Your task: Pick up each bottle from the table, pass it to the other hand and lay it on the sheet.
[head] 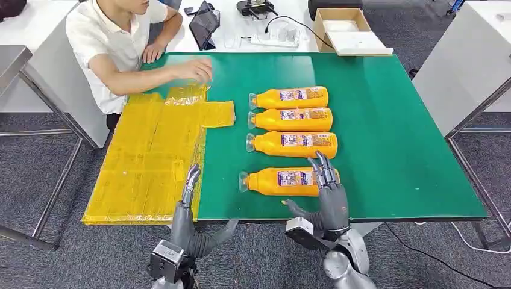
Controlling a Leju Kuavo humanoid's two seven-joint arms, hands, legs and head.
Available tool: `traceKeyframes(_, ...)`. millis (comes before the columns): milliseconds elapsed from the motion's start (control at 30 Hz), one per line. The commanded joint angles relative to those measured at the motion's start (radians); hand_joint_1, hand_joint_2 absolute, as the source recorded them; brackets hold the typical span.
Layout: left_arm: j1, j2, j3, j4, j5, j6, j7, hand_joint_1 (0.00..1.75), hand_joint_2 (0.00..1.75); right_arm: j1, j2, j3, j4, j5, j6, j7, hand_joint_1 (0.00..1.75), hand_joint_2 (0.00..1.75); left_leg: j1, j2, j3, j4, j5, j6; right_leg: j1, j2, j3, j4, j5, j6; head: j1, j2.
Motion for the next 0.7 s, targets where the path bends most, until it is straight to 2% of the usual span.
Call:
traceKeyframes(33, -0.038, 0.008, -0.008, 0.058, -0.002, -0.008, 0.014, 0.0, 1.75, -0.106, -0.046, 0.035, 0.222, 0.207, -0.067, 0.149, 0.0, 1.75, 0.001, 0.002, 0.004, -0.001, -0.001, -0.001, 0.001, 0.0, 0.004, -0.001, 0.0, -0.001, 0.0, 0.0)
traceKeyframes(200, -0.039, 0.0, 0.002, 0.065, -0.005, -0.017, 0.022, 0.0, 1.75, -0.164, -0.093, 0.064, 0.314, 0.295, 0.031, 0.254, 0.0, 1.75, 0.001, 0.003, 0.007, -0.001, -0.002, -0.002, 0.002, 0.001, 0.007, -0.002, -0.001, -0.002, 0.0, 0.0)
traceKeyframes(300, -0.039, -0.001, 0.001, 0.065, -0.005, -0.017, 0.022, 0.0, 1.75, -0.166, -0.095, 0.063, 0.314, 0.294, 0.033, 0.253, 0.0, 1.75, 0.0, 0.001, 0.003, -0.001, -0.001, -0.001, 0.001, 0.0, 0.003, -0.001, 0.0, -0.001, 0.0, 0.0)
traceKeyframes(433, -0.04, -0.001, 0.0, 0.065, -0.006, -0.019, 0.023, 0.0, 1.75, -0.17, -0.098, 0.073, 0.318, 0.314, 0.037, 0.272, 0.0, 1.75, 0.001, 0.002, 0.005, -0.001, -0.002, -0.002, 0.001, 0.0, 0.005, -0.001, -0.001, -0.002, 0.0, 0.0)
traceKeyframes(600, -0.043, -0.002, 0.006, 0.062, -0.009, -0.026, 0.024, 0.0, 1.75, -0.214, -0.128, 0.11, 0.345, 0.346, 0.124, 0.313, 0.0, 1.75, 0.001, 0.002, 0.005, 0.0, -0.002, -0.002, 0.001, 0.001, 0.005, -0.001, -0.001, -0.002, 0.0, 0.0)
traceKeyframes(700, -0.044, -0.002, 0.005, 0.063, -0.009, -0.028, 0.025, 0.0, 1.75, -0.217, -0.13, 0.113, 0.346, 0.347, 0.131, 0.314, 0.0, 1.75, 0.001, 0.002, 0.004, -0.001, -0.001, -0.001, 0.001, 0.001, 0.004, -0.001, 0.0, -0.002, 0.0, 0.0)
